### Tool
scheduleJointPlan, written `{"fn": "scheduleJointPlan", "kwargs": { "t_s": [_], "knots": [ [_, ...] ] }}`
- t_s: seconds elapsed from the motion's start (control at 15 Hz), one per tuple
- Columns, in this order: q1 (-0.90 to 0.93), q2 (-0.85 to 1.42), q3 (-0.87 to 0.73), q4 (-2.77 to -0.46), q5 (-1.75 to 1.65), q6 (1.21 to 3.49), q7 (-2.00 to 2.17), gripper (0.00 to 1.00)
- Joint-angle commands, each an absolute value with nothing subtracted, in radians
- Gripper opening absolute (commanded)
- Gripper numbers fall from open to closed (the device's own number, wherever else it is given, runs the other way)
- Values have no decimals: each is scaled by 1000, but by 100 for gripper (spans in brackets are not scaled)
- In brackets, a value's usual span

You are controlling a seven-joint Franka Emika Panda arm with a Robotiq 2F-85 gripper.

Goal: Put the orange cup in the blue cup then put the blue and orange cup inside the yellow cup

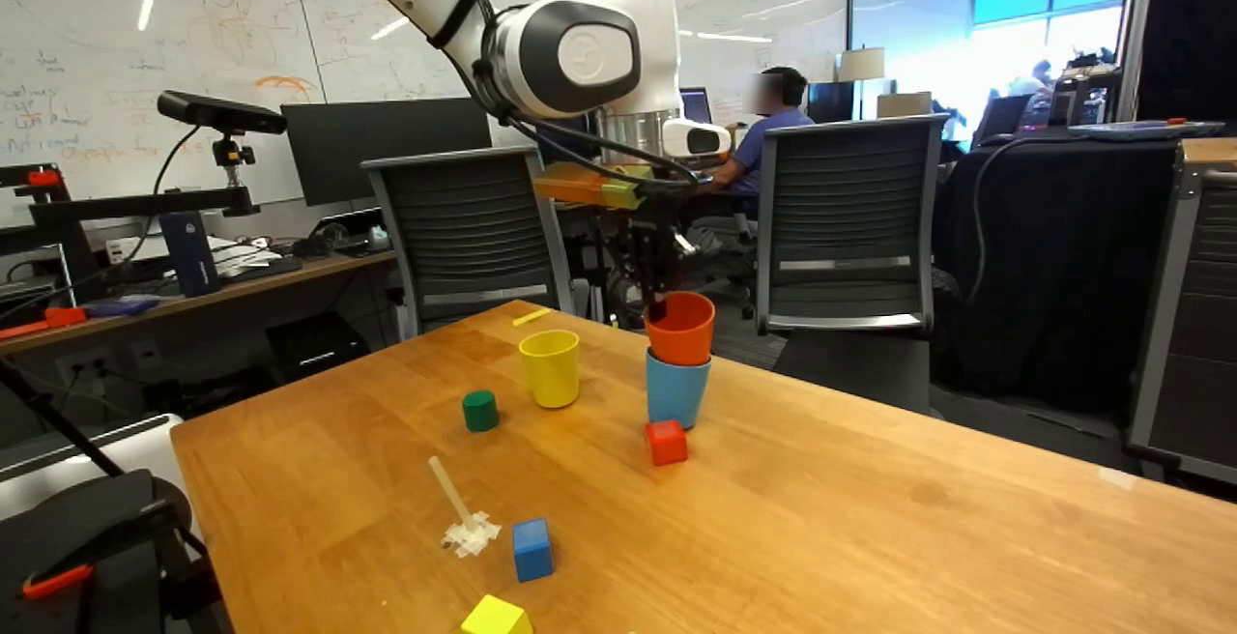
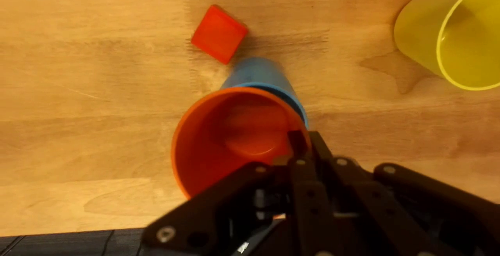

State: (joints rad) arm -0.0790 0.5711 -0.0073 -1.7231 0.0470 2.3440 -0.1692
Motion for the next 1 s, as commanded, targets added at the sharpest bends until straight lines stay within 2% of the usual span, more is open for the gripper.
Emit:
{"fn": "scheduleJointPlan", "kwargs": {
  "t_s": [0.0, 0.73, 0.8, 0.87, 0.93],
  "knots": [
    [-63, 613, -22, -1666, 8, 2316, -123, 1],
    [-60, 644, -19, -1668, -5, 2307, -109, 1],
    [-59, 648, -20, -1667, -6, 2307, -106, 30],
    [-58, 653, -20, -1663, -7, 2309, -101, 31],
    [-58, 656, -20, -1660, -6, 2308, -99, 36]
  ]
}}
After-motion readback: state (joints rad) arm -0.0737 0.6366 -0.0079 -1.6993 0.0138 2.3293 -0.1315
